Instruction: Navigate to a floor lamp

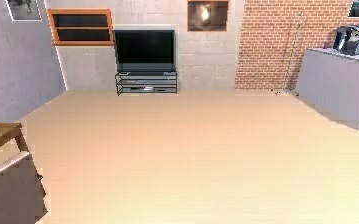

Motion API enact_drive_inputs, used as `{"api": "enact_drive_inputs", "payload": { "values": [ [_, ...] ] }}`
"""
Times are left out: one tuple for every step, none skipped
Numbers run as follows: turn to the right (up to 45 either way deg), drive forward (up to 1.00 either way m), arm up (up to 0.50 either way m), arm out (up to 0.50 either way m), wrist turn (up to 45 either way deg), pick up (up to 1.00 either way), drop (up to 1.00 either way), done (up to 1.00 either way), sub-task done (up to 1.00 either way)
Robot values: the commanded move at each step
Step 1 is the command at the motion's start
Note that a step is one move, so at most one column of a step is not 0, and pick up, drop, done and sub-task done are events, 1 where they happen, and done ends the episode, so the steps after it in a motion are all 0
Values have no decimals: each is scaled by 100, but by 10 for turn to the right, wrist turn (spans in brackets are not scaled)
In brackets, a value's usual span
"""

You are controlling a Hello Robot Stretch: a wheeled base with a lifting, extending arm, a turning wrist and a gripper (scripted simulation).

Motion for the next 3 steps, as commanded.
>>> {"api": "enact_drive_inputs", "payload": {
  "values": [
    [-450,0,0,0,0,0,0,0,0],
    [-240,0,0,0,0,0,0,0,0],
    [0,45,0,0,0,0,0,0,0]
  ]
}}
